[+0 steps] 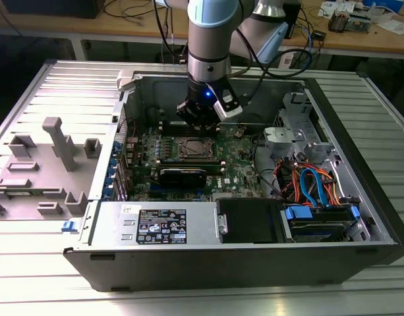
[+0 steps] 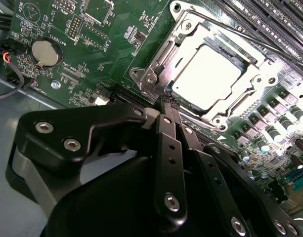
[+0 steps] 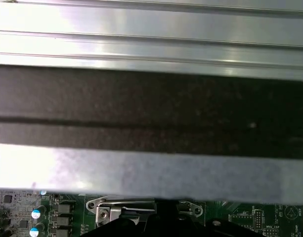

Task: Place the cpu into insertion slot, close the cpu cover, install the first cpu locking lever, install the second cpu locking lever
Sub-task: 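Install the second cpu locking lever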

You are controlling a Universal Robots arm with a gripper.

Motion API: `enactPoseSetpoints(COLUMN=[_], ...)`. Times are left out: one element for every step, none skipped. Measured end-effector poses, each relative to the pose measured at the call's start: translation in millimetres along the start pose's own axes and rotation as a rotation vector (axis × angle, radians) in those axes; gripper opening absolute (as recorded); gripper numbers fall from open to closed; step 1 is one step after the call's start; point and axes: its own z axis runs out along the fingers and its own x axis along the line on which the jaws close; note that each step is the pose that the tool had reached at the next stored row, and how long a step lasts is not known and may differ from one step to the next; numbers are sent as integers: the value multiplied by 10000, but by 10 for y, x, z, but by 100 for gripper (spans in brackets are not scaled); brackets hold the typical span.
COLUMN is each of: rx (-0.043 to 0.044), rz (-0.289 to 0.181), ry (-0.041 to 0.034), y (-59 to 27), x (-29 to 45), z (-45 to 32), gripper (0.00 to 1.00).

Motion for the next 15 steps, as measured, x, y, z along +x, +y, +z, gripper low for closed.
enactPoseSetpoints(rx=[0, 0, 0, -1, 0, 0, 0, 1, 0, 2, 3, 2, 0, 0, 6], rz=[0, 0, 0, 0, 0, 0, 0, 0, 0, 0, 0, 0, 0, 0, 0], ry=[0, 0, 0, 0, 0, 0, 0, 0, 0, 1, 2, 2, 1, 0, 0], y=[-1, -2, -3, -4, -5, -7, -8, -9, -9, -9, -10, -9, -7, -7, -8], x=[0, 0, 0, 0, 0, 0, 0, 1, 0, 1, 1, 0, 0, -1, -1], z=[0, 0, 0, 0, 0, -1, 0, -1, -1, -3, -14, -25, -36, -47, -46], gripper=[11, 11, 11, 11, 11, 11, 11, 11, 11, 11, 11, 11, 11, 11, 11])
